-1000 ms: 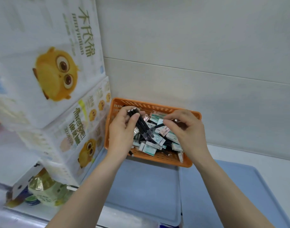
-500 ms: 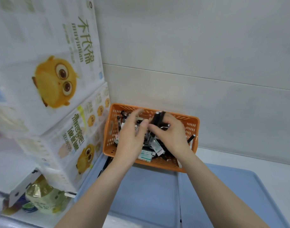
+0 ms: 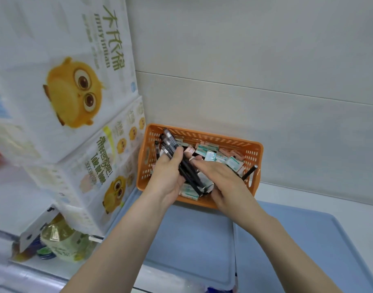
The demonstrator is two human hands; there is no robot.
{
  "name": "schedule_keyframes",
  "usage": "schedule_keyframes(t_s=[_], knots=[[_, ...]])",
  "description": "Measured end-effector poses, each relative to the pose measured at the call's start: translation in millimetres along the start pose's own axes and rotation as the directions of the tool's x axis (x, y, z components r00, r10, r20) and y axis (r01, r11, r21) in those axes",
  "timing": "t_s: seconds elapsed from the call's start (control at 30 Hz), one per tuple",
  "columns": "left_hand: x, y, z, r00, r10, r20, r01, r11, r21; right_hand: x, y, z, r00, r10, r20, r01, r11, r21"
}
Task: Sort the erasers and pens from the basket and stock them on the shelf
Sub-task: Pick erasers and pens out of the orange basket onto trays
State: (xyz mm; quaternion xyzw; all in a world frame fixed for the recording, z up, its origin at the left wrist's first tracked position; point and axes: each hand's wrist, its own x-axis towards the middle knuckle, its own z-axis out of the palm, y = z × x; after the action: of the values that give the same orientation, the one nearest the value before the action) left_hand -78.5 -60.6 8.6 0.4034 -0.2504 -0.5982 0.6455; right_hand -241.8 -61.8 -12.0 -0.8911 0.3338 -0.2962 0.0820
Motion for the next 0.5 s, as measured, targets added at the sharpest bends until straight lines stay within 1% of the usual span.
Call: schedule_keyframes(t_s=[0.07, 0.1, 0.13, 0.17, 0.23, 0.27, 0.33, 0.4, 0.43, 0.5], knots=[[-9, -2, -5, 0.994, 0.105, -0.007, -0.102, 0.982, 0.160, -6, -9, -4, 1.000, 0.012, 0.018, -0.012, 1.000, 0.015], [-15, -3, -8, 0.990, 0.141, -0.006, -0.136, 0.966, 0.221, -8, -16, -4, 1.000, 0.027, -0.005, -0.027, 0.998, 0.062], [-24, -4, -9, 0.987, 0.159, -0.004, -0.153, 0.958, 0.242, -9, -25, -2, 0.998, 0.053, -0.029, -0.049, 0.992, 0.118], [-33, -4, -10, 0.990, 0.141, -0.005, -0.137, 0.968, 0.211, -10, -35, 1, 0.996, 0.080, -0.029, -0.075, 0.984, 0.160], [-48, -4, -14, 0.998, 0.061, -0.003, -0.061, 0.993, 0.101, -11, -52, 10, 0.991, 0.129, 0.021, -0.130, 0.976, 0.172], [-54, -5, -17, 0.999, 0.038, -0.009, -0.037, 0.996, 0.086, -13, -58, 17, 0.987, 0.149, 0.055, -0.156, 0.975, 0.159], [-61, -9, -27, 0.999, 0.033, -0.022, -0.029, 0.988, 0.153, -16, -66, 30, 0.978, 0.174, 0.114, -0.191, 0.969, 0.156], [-67, -14, -41, 0.999, 0.054, -0.005, -0.051, 0.963, 0.263, -22, -72, 39, 0.974, 0.160, 0.162, -0.189, 0.966, 0.176], [-70, -16, -50, 0.995, 0.100, 0.002, -0.094, 0.928, 0.361, -26, -74, 42, 0.970, 0.150, 0.190, -0.185, 0.966, 0.179], [-75, -20, -70, 0.969, 0.247, 0.011, -0.207, 0.784, 0.585, -36, -76, 43, 0.963, 0.148, 0.224, -0.187, 0.969, 0.163]])
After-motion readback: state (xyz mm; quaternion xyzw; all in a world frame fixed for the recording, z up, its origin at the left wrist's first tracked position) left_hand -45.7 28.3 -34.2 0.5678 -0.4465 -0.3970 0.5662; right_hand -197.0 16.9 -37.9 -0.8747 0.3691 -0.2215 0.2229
